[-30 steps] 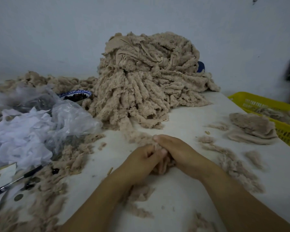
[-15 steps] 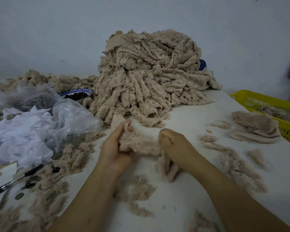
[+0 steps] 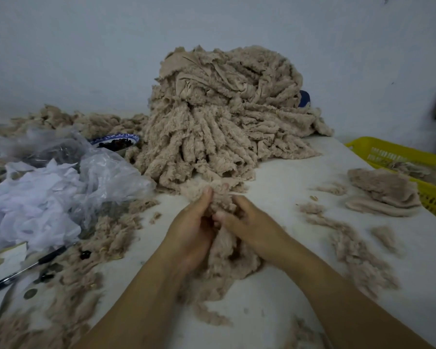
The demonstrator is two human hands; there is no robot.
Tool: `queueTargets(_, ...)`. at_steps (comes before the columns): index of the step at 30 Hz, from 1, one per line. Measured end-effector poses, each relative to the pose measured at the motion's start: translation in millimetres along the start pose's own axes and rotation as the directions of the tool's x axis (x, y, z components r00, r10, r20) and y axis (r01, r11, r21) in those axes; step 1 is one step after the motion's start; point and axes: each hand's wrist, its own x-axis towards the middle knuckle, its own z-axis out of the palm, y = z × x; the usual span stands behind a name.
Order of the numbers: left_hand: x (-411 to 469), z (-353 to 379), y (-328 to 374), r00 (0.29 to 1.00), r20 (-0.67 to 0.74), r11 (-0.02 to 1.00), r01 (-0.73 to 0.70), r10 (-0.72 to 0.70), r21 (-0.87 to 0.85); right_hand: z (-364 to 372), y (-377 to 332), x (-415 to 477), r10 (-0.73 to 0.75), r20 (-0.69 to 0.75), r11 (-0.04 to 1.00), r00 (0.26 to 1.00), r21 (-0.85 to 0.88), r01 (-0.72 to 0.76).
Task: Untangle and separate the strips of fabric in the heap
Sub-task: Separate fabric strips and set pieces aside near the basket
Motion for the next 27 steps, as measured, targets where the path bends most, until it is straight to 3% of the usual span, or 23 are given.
queueTargets(2,-0.7,-0.9,1.5,1.0,-0.007,1.0,-0.001,0.001,-0.008,0.9,-0.3,0.6,0.027,0.046,0.999,0.999,-0.041,-0.025)
queueTargets(4,3.8,-4.2,2.6,0.989,-0.138,0.999,-0.042,0.044,0.016,-7.3,2.3,1.8,-0.02,-0.035,0.995,0.999,-0.094,0.017)
queueTargets(7,10.0,-9.0,2.1,0.912,-0.383,0.985,-0.097,0.145,0.143,-18.6,6.3,2.4,-0.103,-0.144,0.977,0.984,-0.201,0.073)
queueTargets(10,11.2,-12.7,0.8,0.855,-0.475,0.971,-0.119,0.207,0.208,-20.0,7.7,6.1,-0.168,-0.207,0.947,0.964,-0.306,0.099)
queueTargets(15,8.6,-10.8,3.9,0.841,-0.483,0.97,-0.214,0.243,0.116,-20.3,4.8,6.3,-0.183,-0.234,0.945,0.955,-0.31,0.105)
queueTargets(21,7.1,-5.2,7.2,0.847,-0.504,0.976,-0.213,0.169,-0.031,-13.5,-5.6,3.1,-0.263,-0.294,0.956,0.919,-0.212,0.205)
queueTargets(24,5.0,-7.1,5.7,0.858,-0.482,0.984,-0.147,0.178,0.101,-9.4,-4.5,5.2,-0.216,-0.31,0.972,0.926,-0.163,0.172)
queueTargets(27,3.5,-12.5,7.8,0.86,-0.481,0.97,-0.06,0.17,0.236,-15.2,5.8,6.5,-0.159,-0.299,0.967,0.941,-0.241,0.086)
